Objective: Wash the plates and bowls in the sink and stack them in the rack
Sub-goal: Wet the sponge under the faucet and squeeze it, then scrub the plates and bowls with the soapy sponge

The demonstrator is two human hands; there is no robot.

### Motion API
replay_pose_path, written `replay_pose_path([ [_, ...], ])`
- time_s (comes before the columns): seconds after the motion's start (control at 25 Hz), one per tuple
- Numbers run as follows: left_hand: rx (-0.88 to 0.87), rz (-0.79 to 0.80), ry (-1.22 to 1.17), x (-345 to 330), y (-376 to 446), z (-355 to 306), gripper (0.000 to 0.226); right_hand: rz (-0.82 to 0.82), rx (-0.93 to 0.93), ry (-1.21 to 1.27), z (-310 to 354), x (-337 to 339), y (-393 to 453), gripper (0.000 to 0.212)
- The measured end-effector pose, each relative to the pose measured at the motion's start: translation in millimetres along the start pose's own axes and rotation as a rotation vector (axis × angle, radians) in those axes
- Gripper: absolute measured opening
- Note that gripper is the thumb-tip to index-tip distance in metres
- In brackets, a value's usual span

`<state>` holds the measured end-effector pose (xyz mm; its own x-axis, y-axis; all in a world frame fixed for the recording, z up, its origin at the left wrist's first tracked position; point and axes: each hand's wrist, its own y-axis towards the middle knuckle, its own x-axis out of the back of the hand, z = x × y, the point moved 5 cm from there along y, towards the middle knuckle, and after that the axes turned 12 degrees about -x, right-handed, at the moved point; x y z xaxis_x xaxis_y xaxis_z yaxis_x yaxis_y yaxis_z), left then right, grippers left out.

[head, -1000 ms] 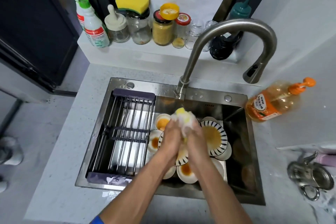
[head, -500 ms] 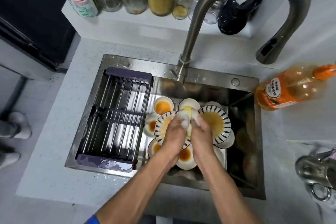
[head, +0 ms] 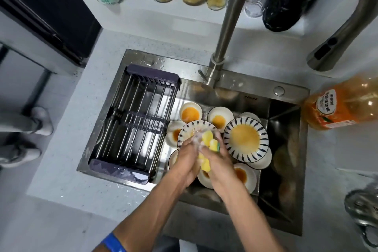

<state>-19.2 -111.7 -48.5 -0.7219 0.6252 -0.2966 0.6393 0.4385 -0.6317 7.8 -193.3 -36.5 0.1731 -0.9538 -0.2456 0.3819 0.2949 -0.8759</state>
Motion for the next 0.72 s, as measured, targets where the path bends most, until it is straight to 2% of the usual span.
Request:
replay_pose_path([
  [0.08, 0.002, -0.061, 0.152, 19, 12, 19, 0.031, -0.068, -0.214, 0.055, -15, 14, 13, 0.032],
  [0.16, -0.024, -0.233, 0.336, 43, 29, 26, 0.032, -0.195, -0.266, 0.053, -23, 35, 30, 0.024],
  [0.24, 0.034, -0.395, 0.488, 67, 42, 33, 0.02, -0.295, -0.176, 0.01, -22, 54, 47, 0.036],
  [0.32, 0.148, -0.381, 0.615, 82, 55, 52, 0.026, -0.3, -0.048, -0.005, -20, 66, 64, 0.042],
  [0.4, 0.205, -0.322, 0.6, 88, 74, 77, 0.028, -0.289, 0.129, -0.112, -16, 70, 78, 0.044],
  [0.48, 0.204, -0.345, 0.533, 92, 88, 92, 0.02, -0.302, 0.324, -0.436, -13, 60, 89, 0.055],
  [0.6, 0.118, -0.342, 0.475, 99, 101, 102, 0.018, -0.382, 0.626, -1.234, -12, 32, 121, 0.086],
  [0.64, 0.092, -0.317, 0.441, 100, 103, 104, 0.022, -0.373, 0.647, -1.437, -16, 26, 134, 0.092],
  [0.72, 0.049, -0.268, 0.371, 102, 101, 100, 0.031, -0.351, 0.555, -1.594, -32, 26, 143, 0.089],
])
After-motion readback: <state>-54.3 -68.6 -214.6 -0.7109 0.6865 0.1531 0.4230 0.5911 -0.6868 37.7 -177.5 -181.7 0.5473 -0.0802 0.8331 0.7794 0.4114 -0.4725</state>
